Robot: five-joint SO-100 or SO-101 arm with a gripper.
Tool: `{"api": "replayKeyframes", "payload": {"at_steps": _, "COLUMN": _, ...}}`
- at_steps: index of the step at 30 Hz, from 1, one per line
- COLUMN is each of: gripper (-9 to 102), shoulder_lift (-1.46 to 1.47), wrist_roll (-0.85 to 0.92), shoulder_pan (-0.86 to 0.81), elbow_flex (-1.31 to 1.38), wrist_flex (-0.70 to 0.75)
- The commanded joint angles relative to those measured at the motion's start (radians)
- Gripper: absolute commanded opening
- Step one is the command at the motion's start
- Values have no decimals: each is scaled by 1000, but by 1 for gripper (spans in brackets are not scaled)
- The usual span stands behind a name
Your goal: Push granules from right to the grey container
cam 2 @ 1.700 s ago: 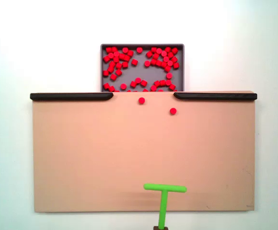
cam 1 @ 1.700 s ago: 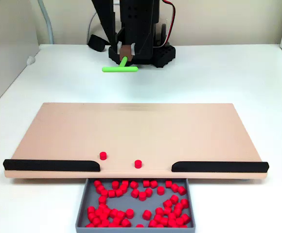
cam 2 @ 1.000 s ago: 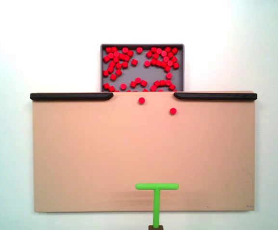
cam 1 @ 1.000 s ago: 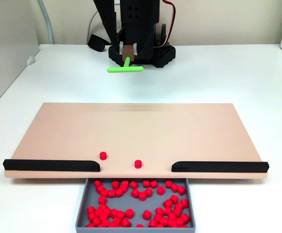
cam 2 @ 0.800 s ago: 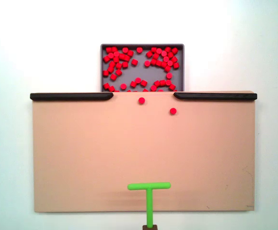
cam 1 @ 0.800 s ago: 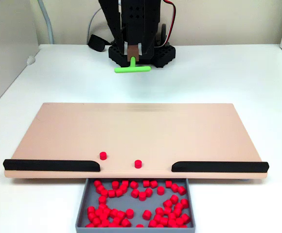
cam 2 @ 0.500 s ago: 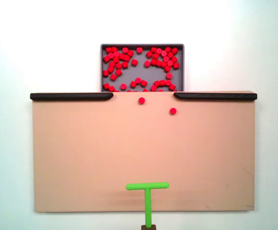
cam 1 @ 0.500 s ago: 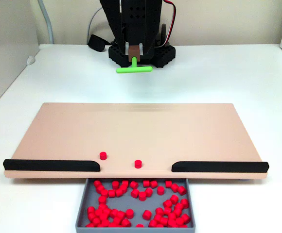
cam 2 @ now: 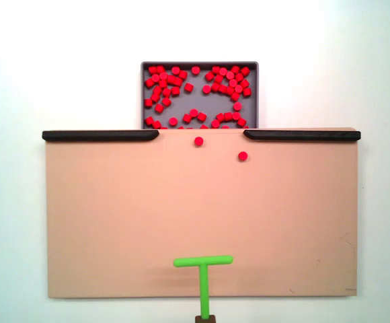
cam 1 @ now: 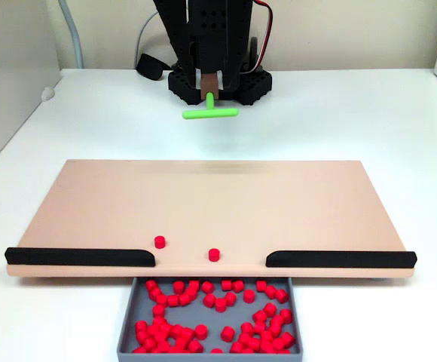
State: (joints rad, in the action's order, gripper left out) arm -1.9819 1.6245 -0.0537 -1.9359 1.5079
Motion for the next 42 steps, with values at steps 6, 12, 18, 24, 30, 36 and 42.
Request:
{"api": "replayKeyframes", "payload": {"at_steps": 6, "gripper": 0, "shoulder_lift": 15, "wrist_roll": -31, "shoulder_pan": 26, "elbow_flex": 18, "wrist_flex": -5}}
{"api": "replayKeyframes", "payload": {"at_steps": 12, "gripper": 0, "shoulder_lift": 35, "wrist_roll": -28, "shoulder_pan": 26, "elbow_flex": 18, "wrist_flex": -6}}
{"api": "replayKeyframes", "payload": {"at_steps": 18, "gripper": 0, "shoulder_lift": 31, "wrist_roll": -40, "shoulder_pan": 34, "elbow_flex": 18, "wrist_flex": -5}}
{"api": "replayKeyframes", "payload": {"at_steps": 24, "gripper": 0, "shoulder_lift": 5, "wrist_roll": -60, "shoulder_pan": 31, "elbow_flex": 18, "wrist_flex": 2}}
{"api": "replayKeyframes", "payload": {"at_steps": 30, "gripper": 0, "shoulder_lift": 32, "wrist_roll": -61, "shoulder_pan": 26, "elbow_flex": 18, "wrist_flex": -5}}
{"api": "replayKeyframes", "payload": {"at_steps": 36, "gripper": 0, "shoulder_lift": 89, "wrist_roll": 31, "shoulder_pan": -6, "elbow_flex": 34, "wrist_flex": -6}}
{"api": "replayKeyframes", "payload": {"at_steps": 42, "gripper": 0, "shoulder_lift": 216, "wrist_roll": 388, "shoulder_pan": -147, "elbow_flex": 143, "wrist_flex": 5}}
